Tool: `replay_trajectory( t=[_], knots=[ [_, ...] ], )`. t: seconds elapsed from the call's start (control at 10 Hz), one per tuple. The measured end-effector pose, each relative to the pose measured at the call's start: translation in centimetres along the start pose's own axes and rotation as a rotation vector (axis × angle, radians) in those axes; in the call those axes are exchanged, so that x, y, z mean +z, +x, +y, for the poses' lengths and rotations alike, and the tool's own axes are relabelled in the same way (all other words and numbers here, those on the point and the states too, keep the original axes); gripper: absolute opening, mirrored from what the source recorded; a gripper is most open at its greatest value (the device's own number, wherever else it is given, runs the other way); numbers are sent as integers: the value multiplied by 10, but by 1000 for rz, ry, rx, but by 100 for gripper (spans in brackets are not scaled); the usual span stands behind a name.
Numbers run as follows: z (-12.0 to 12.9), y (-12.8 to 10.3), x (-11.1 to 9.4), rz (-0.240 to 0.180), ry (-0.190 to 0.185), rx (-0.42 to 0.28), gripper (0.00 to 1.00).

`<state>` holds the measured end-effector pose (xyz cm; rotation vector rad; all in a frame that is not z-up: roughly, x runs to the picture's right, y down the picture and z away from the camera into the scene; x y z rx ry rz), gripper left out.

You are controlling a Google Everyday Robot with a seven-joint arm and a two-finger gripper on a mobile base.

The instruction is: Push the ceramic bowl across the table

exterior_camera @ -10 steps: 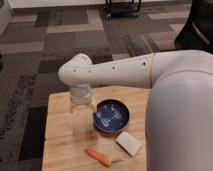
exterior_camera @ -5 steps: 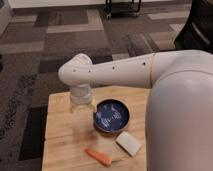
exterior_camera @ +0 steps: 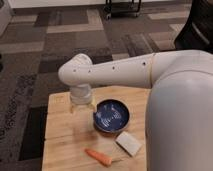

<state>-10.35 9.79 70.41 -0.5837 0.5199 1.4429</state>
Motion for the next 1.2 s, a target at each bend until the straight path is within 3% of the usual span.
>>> replay_trajectory(
  t=[0.4,0.6,0.8,1.2],
  knots=[
    [0,0,0,-1,1,0,65],
    [7,5,-2,-6,36,11,65],
    [24,23,-10,-31,118,35,65],
    [27,56,1,-22,149,119,65]
  ],
)
